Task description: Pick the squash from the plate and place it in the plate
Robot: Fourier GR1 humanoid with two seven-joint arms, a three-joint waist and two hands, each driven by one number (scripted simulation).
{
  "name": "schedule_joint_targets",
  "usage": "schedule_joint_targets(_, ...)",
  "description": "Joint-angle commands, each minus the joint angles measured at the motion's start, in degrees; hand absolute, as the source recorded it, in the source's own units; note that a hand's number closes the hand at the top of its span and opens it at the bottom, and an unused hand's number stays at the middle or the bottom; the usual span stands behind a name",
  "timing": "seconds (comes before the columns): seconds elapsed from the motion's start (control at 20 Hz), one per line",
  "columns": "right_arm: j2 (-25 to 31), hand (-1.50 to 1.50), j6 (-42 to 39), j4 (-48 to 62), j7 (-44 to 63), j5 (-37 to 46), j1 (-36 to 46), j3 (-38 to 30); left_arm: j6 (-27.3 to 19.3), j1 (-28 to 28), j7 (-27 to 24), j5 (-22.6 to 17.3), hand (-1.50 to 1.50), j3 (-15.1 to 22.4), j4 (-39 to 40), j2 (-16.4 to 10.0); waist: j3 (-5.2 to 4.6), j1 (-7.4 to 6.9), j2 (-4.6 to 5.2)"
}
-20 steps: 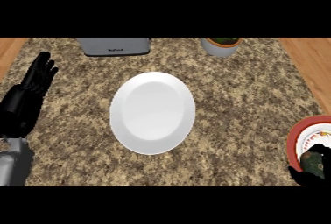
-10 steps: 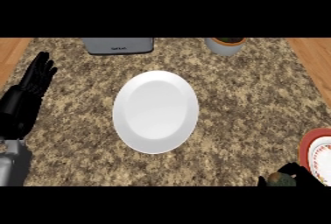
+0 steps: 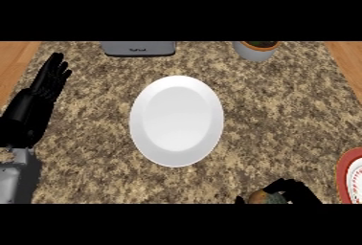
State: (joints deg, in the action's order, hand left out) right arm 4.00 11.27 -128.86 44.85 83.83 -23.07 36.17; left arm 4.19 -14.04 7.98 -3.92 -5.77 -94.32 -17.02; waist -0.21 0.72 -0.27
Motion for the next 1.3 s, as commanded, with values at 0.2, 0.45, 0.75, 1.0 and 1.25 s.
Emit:
schedule_joint_targets(0.2, -3.92, 1.50, -12.43, 4.66, 18.68, 3.03, 25.05, 8.64, 1.91, -3.89, 0.74, -1.57, 0.00, -1.66, 2.16, -0.90, 0.14, -1.32, 0.41)
schedule_joint_targets(0.45, -3.97, 1.50, -5.81, 19.00, 25.39, -9.54, 41.52, 3.92, -0.53, -1.03, 0.93, 1.82, 0.00, 1.61, -0.29, 1.90, 0.17, -2.13, 0.51)
schedule_joint_targets(0.75, -3.98, 1.50, -0.41, 33.11, 23.14, -20.42, 54.73, -5.80, 1.82, -0.29, -4.29, 0.75, 0.00, 0.07, 3.02, 1.31, 0.15, -2.57, 0.72)
schedule_joint_targets(1.0, -3.98, 1.50, 7.98, 50.15, 23.92, -23.13, 61.53, -4.99, -0.33, -3.47, -0.94, 2.76, 0.00, 1.68, 2.66, 2.47, 0.20, -2.83, 0.70)
schedule_joint_targets(1.25, -3.98, 1.50, 15.48, 65.92, 20.09, -28.33, 66.60, -2.94, 0.74, -6.77, 0.05, 1.58, 0.00, 0.59, 4.86, 1.77, 0.21, -3.08, 0.88)
